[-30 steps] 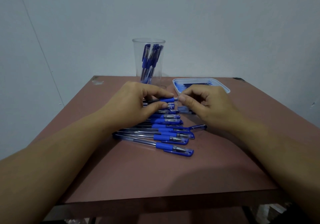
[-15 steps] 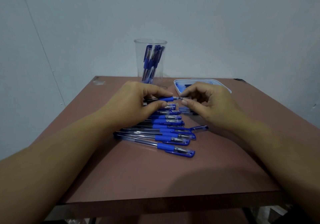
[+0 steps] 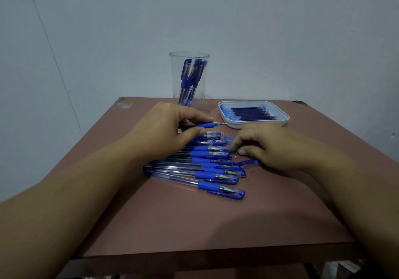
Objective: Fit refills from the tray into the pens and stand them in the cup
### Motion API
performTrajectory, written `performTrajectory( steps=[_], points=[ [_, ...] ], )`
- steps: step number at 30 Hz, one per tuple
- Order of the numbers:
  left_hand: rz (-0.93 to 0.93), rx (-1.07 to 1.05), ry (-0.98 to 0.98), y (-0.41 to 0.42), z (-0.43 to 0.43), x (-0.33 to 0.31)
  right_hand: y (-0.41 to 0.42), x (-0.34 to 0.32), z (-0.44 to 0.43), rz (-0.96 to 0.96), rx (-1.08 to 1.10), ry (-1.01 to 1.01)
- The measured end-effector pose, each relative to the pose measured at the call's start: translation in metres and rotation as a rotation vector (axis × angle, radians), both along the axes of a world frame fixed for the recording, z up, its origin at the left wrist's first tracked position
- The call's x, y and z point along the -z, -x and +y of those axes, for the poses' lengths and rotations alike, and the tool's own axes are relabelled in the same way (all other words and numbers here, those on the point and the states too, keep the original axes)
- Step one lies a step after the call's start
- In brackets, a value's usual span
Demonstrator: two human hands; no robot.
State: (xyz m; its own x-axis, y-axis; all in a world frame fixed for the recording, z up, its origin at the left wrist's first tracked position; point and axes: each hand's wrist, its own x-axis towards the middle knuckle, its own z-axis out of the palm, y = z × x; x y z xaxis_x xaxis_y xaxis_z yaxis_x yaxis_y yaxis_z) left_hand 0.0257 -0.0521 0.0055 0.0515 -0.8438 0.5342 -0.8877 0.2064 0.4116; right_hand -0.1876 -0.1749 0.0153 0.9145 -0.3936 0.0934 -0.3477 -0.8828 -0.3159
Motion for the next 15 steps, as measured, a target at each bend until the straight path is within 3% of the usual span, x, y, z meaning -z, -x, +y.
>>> performTrajectory(
  steps=[5,11,15],
  points=[
    [-0.005,0.000,-0.007,-0.001,0.000,0.000,0.004,-0.001,0.001,-0.089,0.016,-0.066],
    [-0.010,0.027,-0.005,0.002,0.000,0.001,0.003,0.000,0.000,-0.553,0.029,0.071],
    [-0.004,0.068,-0.009,0.005,0.000,0.001,-0.009,0.004,0.007,-0.595,-0.010,0.030]
  ],
)
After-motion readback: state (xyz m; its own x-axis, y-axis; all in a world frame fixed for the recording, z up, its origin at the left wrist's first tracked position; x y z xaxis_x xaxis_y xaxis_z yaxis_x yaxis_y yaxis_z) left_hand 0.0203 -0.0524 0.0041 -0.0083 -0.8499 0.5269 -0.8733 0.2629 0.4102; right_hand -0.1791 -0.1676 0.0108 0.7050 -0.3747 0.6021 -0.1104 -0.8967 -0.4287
